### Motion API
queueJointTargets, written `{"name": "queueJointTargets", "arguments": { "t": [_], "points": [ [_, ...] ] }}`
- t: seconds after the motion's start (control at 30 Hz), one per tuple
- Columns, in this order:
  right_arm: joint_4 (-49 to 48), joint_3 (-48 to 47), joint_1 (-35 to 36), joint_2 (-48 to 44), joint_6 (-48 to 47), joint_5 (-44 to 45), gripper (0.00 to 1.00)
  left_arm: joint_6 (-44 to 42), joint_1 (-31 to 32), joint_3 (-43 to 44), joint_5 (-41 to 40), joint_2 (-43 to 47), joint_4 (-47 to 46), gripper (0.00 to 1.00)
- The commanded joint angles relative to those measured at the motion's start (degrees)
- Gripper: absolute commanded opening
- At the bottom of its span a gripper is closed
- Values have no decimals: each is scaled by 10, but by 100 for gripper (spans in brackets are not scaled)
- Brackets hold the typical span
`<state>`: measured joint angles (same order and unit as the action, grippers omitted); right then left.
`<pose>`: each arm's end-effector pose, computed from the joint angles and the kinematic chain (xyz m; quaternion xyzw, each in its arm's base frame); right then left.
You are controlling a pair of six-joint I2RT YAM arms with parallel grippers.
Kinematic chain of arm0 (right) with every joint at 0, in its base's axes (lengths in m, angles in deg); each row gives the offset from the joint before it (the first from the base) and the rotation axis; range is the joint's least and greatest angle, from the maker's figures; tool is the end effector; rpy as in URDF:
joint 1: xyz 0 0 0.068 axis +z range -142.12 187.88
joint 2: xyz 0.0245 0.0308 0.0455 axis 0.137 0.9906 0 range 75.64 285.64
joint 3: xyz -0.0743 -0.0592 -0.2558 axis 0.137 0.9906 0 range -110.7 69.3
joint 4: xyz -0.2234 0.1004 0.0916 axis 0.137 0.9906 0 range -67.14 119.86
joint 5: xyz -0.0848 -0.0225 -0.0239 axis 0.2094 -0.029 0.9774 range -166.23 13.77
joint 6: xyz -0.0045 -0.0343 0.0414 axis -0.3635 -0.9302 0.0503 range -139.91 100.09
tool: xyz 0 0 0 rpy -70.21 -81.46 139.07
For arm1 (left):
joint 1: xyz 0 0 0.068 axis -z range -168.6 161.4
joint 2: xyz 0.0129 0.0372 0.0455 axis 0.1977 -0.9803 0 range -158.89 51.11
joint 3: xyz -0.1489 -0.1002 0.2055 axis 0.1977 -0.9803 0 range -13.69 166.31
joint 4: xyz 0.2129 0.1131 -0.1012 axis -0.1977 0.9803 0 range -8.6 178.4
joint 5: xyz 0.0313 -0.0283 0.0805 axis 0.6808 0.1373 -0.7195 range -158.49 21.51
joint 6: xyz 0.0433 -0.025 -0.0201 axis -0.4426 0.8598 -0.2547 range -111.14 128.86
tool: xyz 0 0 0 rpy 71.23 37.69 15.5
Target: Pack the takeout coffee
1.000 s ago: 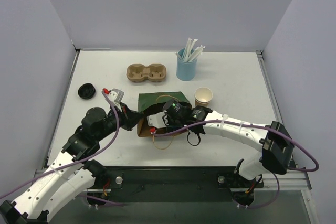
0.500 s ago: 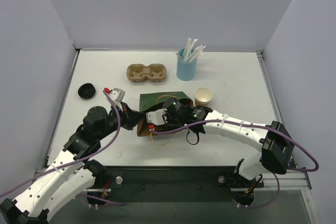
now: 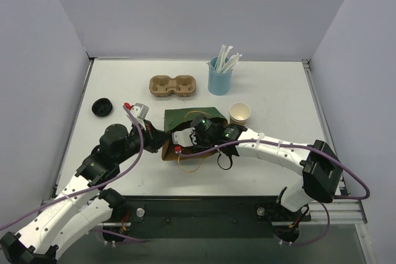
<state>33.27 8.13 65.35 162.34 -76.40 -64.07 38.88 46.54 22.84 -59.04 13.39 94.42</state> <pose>0.1891 0.2826 0.2617 -0.7165 0.5230 -0.0905 0.4527 0.1299 -0.0986 0.3032 0.0857 0.7834 -0.3844 0.4809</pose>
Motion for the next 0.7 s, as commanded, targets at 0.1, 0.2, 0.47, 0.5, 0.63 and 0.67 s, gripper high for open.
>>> {"name": "queueJointTargets", "arguments": {
  "t": [0.1, 0.2, 0.47, 0.5, 0.63, 0.67],
  "points": [
    [-27, -9, -6, 10, -3, 23, 57, 12, -1, 32, 7, -5, -14, 0],
    [-36, -5, -7, 14, -2, 22, 57, 14, -1, 33, 7, -6, -12, 0],
    [-58, 3, -17, 22, 19, 16, 57, 26, -1, 31, 7, -6, -4, 0],
    [-59, 4, -18, 24, 24, 15, 57, 26, -2, 29, 6, -4, -3, 0],
    [-66, 10, -19, 32, 31, 20, 57, 29, -2, 29, 5, -4, -2, 0],
    [-69, 12, -20, 35, 33, 21, 57, 30, -1, 29, 4, -5, -1, 0]
  ]
}}
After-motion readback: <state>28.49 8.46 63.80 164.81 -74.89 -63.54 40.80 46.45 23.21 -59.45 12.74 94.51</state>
